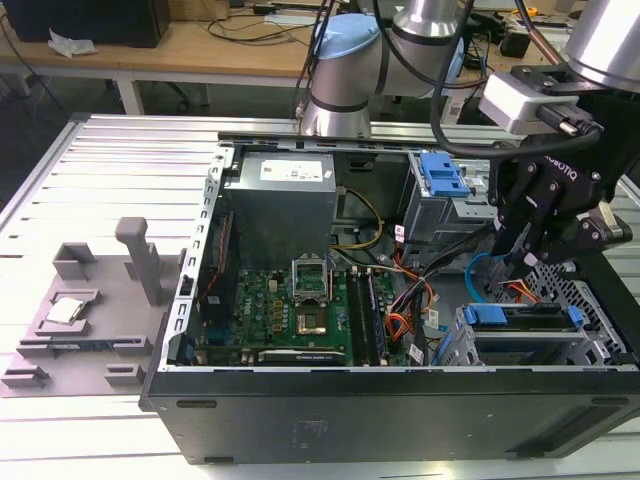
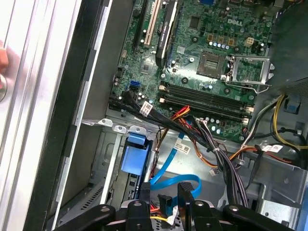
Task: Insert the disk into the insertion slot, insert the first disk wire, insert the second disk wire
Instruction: 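Insert the second disk wire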
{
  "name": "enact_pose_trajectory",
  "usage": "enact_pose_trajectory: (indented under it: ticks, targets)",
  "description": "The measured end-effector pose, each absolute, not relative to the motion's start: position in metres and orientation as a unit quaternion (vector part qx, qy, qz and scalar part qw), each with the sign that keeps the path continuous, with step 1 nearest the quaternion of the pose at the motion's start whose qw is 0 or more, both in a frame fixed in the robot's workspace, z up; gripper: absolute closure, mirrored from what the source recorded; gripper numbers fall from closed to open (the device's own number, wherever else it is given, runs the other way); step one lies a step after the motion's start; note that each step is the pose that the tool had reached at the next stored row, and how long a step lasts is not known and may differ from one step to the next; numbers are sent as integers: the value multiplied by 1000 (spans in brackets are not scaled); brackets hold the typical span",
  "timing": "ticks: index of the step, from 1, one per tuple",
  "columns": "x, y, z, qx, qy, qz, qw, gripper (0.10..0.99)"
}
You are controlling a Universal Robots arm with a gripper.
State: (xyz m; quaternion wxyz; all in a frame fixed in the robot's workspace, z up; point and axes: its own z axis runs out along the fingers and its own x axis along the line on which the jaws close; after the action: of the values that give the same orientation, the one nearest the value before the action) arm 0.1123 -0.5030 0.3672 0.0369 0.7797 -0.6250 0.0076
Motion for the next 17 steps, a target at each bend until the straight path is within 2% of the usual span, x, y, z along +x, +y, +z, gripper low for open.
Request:
enact_pose_trajectory:
  ticks: [2,5,11,17]
  targets:
    - [112,-503,367,780,-625,8,37,741]
    - [112,-503,367,780,-625,8,37,922]
    - [112,-504,367,780,-625,8,38,922]
    - [112,-526,367,780,-625,8,38,922]
